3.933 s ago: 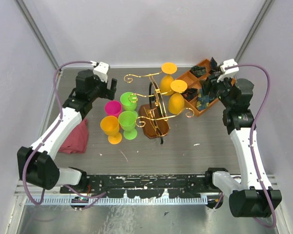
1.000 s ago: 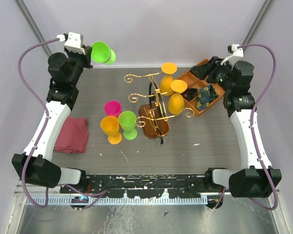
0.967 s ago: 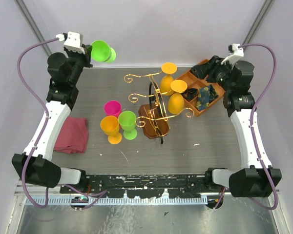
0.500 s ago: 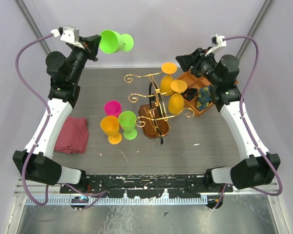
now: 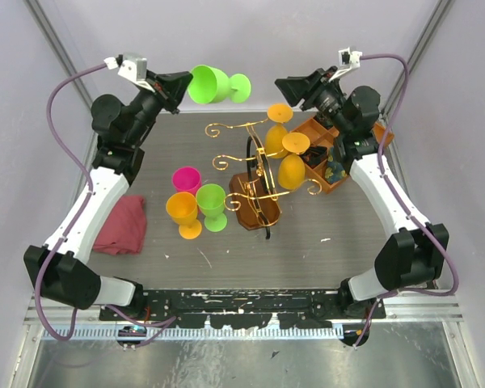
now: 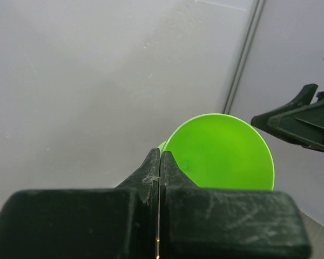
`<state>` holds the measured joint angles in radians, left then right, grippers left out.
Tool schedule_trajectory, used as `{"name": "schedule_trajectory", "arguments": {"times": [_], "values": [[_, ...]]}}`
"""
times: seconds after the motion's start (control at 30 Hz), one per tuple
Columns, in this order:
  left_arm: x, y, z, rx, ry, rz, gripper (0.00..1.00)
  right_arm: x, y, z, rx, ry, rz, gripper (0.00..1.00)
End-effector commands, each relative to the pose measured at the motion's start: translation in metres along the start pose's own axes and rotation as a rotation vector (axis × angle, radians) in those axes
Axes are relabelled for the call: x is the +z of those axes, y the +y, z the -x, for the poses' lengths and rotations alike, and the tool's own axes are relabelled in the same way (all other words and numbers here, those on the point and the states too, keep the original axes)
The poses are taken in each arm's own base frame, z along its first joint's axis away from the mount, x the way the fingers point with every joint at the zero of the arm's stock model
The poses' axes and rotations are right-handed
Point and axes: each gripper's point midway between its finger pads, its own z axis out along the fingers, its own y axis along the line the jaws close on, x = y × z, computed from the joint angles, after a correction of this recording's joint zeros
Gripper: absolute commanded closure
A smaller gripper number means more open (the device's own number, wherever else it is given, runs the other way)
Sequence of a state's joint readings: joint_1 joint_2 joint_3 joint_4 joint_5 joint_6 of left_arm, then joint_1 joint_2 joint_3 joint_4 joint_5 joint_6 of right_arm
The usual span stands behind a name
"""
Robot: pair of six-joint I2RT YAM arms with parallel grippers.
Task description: Place the wine glass upside down on the wine glass rack
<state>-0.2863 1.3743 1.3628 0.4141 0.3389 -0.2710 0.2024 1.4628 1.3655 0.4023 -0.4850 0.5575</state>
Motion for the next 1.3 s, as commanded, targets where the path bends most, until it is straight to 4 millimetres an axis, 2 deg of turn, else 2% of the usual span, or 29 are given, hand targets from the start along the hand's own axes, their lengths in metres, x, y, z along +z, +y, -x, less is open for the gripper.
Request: {"name": "schedule_trajectory", "arguments": {"times": [0.0,0.33,0.7,0.8,1.0,1.03,1.1,1.27], "values": [[-0.007,-0.028,0.018,-0.010,-0.047,-0.087,1.00,0.009,0.030,0.029,-0.003,-0.097,0.112,0.43],[-0.007,-0.048,0.018,-0.027,-0.059,-0.155,1.00,0.026,0.021,-0.003,0.039,-0.018,0.103,0.43],[-0.003,-0.055,0.014,-0.040,-0.064,-0.182,1.00,0.037,0.026,-0.024,0.097,0.043,0.149,0.47],[-0.002,-0.055,0.012,-0.041,-0.062,-0.183,1.00,0.039,0.029,-0.028,0.109,0.061,0.168,0.56],[0.000,-0.054,0.010,-0.037,-0.061,-0.182,1.00,0.041,0.031,-0.032,0.123,0.077,0.187,0.85],[0.000,-0.054,0.010,-0.036,-0.061,-0.183,0.98,0.041,0.031,-0.031,0.120,0.076,0.188,0.90],[0.000,-0.053,0.008,-0.034,-0.057,-0.179,0.80,0.040,0.032,-0.029,0.110,0.068,0.185,0.99],[-0.010,-0.049,0.001,-0.005,-0.039,-0.149,0.32,0.041,0.026,-0.019,0.031,0.050,0.136,0.99]]}}
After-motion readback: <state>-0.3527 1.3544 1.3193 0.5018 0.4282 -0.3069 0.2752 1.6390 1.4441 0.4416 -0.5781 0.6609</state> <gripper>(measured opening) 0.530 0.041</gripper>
